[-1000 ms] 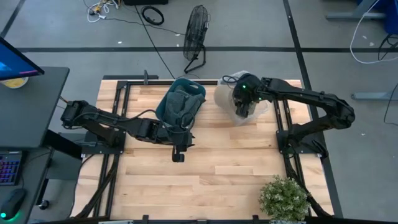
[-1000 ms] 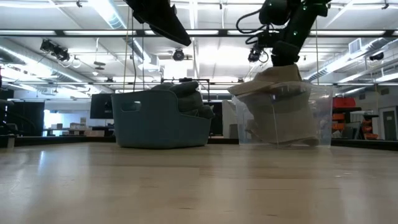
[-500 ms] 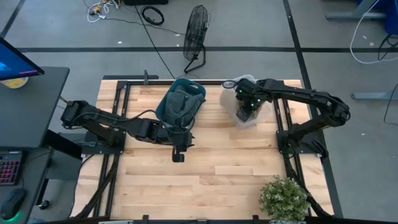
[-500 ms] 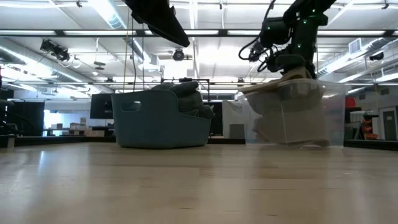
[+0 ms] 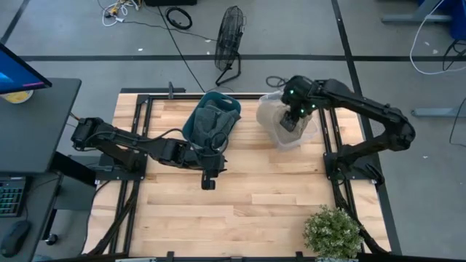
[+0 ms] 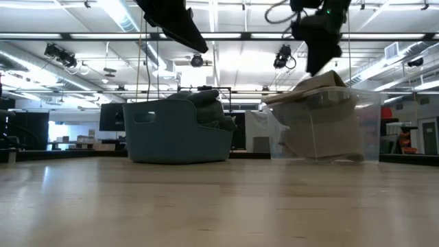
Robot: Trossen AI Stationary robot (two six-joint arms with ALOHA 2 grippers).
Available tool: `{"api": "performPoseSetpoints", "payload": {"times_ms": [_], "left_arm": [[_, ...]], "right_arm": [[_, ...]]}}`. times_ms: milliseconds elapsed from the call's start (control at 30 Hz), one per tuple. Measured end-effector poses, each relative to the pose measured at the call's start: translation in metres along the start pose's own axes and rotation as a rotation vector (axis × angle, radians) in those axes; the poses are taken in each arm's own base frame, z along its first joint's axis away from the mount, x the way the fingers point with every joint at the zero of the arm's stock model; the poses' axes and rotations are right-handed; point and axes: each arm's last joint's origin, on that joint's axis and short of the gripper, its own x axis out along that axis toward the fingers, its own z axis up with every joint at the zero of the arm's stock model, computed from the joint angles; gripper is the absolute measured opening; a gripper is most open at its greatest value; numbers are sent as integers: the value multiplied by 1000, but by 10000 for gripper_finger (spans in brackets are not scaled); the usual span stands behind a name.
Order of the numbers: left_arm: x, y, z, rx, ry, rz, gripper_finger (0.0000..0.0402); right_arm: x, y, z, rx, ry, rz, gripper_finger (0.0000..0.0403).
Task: Pick & Place hat
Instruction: Put the brown cap into the transparent bin
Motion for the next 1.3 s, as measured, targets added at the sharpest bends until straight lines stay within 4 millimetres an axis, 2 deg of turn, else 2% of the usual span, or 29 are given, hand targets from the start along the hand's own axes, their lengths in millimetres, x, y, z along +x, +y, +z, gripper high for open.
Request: {"api": "performPoseSetpoints", "payload": {"times_ms": [100,200,333,500,600,733,900,1067,1300], "left_arm": [[0,0,0,0,0,0,140],[0,0,0,-1,0,0,140],[0,0,0,-1,0,0,140],[0,0,0,-1,0,0,140],[0,0,0,-1,0,0,140],[0,0,-1,3,10,0,140],[0,0,-2,5,20,0,140],[0,0,-2,5,22,0,140],[0,0,-2,-22,24,0,140]], "right_arm": [[-6,4,12,-8,-118,20,162],[-2,11,22,-40,-223,58,162],[24,21,24,-107,-267,119,162],[58,15,14,-45,-178,12,162],[64,10,9,12,-169,-63,162],[62,6,7,19,-183,-142,162],[61,4,5,18,-172,-154,162],[56,5,3,-54,-163,-155,162],[22,11,4,-11,-182,-186,162]]}}
